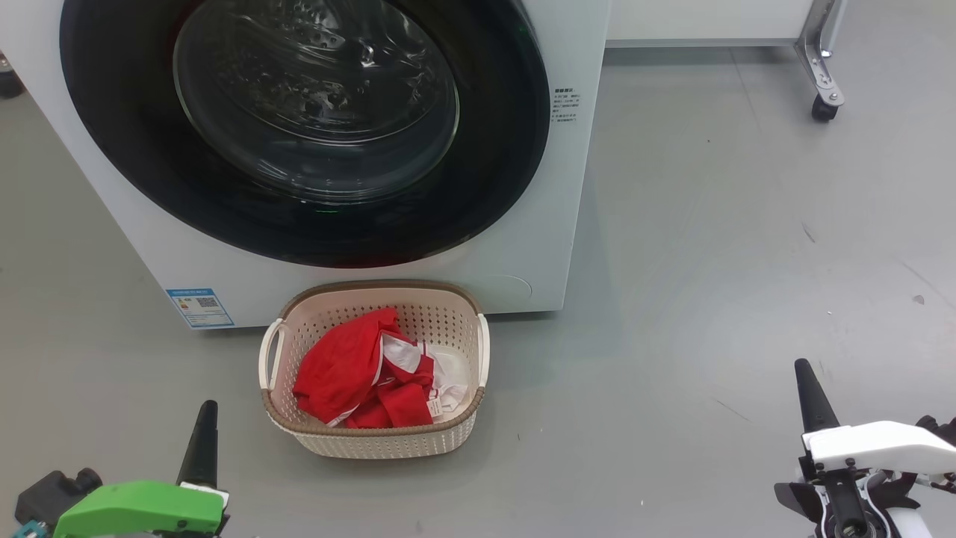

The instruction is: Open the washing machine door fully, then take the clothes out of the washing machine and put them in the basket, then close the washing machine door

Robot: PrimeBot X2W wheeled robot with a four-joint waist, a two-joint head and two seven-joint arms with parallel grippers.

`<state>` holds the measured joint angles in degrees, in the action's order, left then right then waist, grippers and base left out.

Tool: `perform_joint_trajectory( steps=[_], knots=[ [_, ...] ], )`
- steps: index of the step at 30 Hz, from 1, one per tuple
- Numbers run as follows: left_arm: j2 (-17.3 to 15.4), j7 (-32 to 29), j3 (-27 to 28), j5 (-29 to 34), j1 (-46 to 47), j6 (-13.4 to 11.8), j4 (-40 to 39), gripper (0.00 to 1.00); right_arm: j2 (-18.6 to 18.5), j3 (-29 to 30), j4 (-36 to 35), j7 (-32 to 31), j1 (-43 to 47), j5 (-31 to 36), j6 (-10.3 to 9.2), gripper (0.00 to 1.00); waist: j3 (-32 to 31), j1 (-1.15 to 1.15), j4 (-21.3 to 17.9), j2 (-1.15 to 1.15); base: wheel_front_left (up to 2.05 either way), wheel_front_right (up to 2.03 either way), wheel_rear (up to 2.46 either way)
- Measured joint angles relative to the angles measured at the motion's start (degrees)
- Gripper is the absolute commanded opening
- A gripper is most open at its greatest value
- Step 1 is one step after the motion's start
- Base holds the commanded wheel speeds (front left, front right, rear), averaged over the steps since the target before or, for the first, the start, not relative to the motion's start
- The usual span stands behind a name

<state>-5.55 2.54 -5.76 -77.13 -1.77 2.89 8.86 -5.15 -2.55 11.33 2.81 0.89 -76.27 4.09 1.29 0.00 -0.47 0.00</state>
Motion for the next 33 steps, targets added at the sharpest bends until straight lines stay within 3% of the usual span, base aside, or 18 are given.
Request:
perform_joint_trajectory(
  steps=[27, 33],
  knots=[
    [-0.5, -3.1, 3.5, -18.4, 3.1, 3.2, 4.4, 0.0, -0.7, 3.8, 2.6, -3.7, -3.0, -19.0, 1.91, 0.0, -1.0, 0.0, 0.4, 0.0, 0.0, 0.0, 0.0],
    [-0.6, -3.5, 3.8, -20.4, 3.6, 3.4, 5.1, 0.0, -0.8, 4.1, 3.0, -4.1, -3.2, -20.4, 2.33, 0.0, -1.1, 0.0, 0.5, 0.0, 0.0, 0.0, 0.0]
  ],
)
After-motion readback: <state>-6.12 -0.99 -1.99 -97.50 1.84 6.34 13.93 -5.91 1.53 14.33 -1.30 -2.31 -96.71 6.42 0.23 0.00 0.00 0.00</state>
